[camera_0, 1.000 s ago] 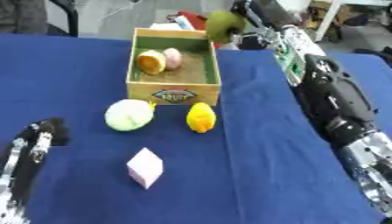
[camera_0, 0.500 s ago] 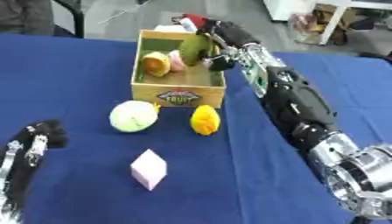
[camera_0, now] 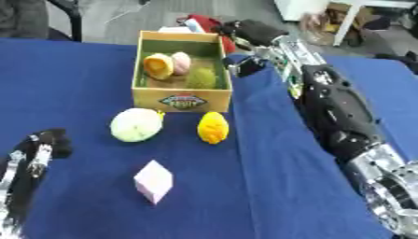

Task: Pick up objects on the table and place them in the box.

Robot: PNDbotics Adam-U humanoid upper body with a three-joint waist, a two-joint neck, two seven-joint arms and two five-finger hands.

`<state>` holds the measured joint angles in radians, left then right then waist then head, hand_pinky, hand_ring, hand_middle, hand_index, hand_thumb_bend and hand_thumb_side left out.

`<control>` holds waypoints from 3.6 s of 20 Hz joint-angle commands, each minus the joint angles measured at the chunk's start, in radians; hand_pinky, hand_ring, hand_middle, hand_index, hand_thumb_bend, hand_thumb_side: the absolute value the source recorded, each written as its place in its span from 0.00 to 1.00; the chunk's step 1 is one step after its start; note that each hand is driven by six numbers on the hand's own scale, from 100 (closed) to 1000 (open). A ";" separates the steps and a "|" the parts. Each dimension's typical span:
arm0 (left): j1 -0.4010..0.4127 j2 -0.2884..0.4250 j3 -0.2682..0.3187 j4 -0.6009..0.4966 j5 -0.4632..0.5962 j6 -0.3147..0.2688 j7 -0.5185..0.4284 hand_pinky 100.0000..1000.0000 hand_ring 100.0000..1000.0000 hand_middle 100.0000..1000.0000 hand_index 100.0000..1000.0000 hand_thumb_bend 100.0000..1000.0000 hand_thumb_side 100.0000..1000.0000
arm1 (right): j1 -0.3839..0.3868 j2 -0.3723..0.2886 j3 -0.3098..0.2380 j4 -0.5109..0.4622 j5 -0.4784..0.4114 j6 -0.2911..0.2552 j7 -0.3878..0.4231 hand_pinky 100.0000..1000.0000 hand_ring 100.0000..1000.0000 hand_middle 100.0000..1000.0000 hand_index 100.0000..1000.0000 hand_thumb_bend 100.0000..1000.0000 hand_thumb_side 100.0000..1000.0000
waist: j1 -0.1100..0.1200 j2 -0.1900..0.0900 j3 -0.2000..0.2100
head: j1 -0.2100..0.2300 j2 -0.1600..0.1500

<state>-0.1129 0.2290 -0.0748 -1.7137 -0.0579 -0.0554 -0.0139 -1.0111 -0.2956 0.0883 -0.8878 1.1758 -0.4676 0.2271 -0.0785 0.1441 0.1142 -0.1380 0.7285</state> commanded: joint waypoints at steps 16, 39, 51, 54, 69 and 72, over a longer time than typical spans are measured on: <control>-0.011 0.015 0.011 -0.016 -0.004 -0.002 0.006 0.62 0.56 0.54 0.72 0.00 0.73 | 0.263 -0.107 0.171 -0.349 -0.403 -0.084 0.359 0.79 0.81 0.77 0.90 0.00 0.45 | 0.010 -0.012 -0.014 | 0.015 -0.006; -0.014 0.012 0.008 -0.015 -0.004 -0.002 0.002 0.63 0.56 0.54 0.72 0.00 0.74 | 0.178 0.078 0.197 -0.124 -0.104 -0.145 0.133 0.74 0.73 0.61 0.49 0.00 0.13 | 0.007 -0.006 -0.003 | 0.004 -0.009; -0.011 0.010 0.007 -0.015 -0.001 -0.003 0.002 0.63 0.56 0.54 0.72 0.00 0.74 | 0.047 0.076 0.122 -0.181 -0.210 -0.052 -0.055 0.71 0.64 0.52 0.34 0.00 0.09 | 0.004 -0.012 0.002 | 0.004 -0.007; -0.016 0.007 0.003 -0.015 0.000 -0.003 -0.002 0.63 0.56 0.54 0.72 0.00 0.74 | -0.043 0.109 0.060 -0.067 -0.173 0.007 -0.071 0.71 0.63 0.51 0.35 0.00 0.09 | 0.003 -0.008 0.012 | -0.004 -0.016; -0.023 0.010 -0.003 -0.014 0.001 -0.003 -0.010 0.63 0.56 0.54 0.72 0.00 0.74 | -0.136 0.166 -0.094 0.190 0.139 0.331 -0.301 0.74 0.72 0.74 0.96 0.00 0.11 | -0.004 0.001 0.049 | -0.023 -0.026; -0.018 0.011 0.002 -0.014 0.000 -0.003 -0.006 0.63 0.56 0.54 0.72 0.00 0.74 | -0.101 0.127 -0.034 0.109 0.040 0.205 -0.252 0.75 0.72 0.73 0.94 0.00 0.11 | -0.003 -0.002 0.035 | -0.014 -0.024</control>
<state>-0.1255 0.2283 -0.0765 -1.7141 -0.0572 -0.0571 -0.0208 -1.0943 -0.1292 0.0364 -0.7319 1.2496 -0.2227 -0.0357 -0.0787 0.1512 0.1485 -0.1559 0.7105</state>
